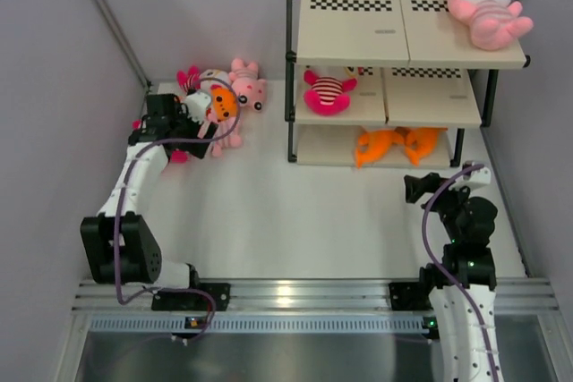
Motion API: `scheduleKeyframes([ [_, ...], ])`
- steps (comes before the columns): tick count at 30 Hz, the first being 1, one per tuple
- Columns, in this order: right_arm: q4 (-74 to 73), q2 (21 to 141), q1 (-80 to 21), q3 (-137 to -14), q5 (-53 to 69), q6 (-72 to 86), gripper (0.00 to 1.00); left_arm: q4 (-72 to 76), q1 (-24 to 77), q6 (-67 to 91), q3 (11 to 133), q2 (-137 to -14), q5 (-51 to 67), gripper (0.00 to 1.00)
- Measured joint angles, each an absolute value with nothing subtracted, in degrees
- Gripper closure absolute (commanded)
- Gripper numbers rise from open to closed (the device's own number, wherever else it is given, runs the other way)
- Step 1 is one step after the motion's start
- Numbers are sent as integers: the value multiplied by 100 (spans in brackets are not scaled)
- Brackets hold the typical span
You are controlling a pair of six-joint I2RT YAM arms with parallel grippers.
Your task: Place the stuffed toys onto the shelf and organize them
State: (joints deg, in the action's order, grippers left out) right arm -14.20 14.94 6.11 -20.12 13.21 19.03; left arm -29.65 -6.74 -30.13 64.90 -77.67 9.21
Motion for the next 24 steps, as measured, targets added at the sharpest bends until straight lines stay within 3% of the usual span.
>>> scheduleKeyframes([
  [6,-1422,1507,611,-2012,1313,1868,12,-2812,5,-2493,8025,-9845,572,2],
  [10,-1422,1522,611,-2012,1315,1837,12,-2731,-89,-2036,8676,-10936,5,11],
  [13,-1422,1557,611,-2012,1313,1806,12,-2729,-119,-1785,8882,-11373,-128,23],
  [17,-1424,1592,611,-2012,1297,1802,12,-2692,-102,-1568,8895,-11450,-217,57],
  [18,-1422,1594,611,-2012,1288,1802,12,-2648,-93,-1549,8851,-11424,-222,81],
  [19,-1424,1597,611,-2012,1288,1802,12,-2606,-86,-1514,8774,-11384,-222,97],
  [24,-1479,1680,611,-2053,1260,1800,13,-2545,-91,-1540,8254,-10954,-95,100],
])
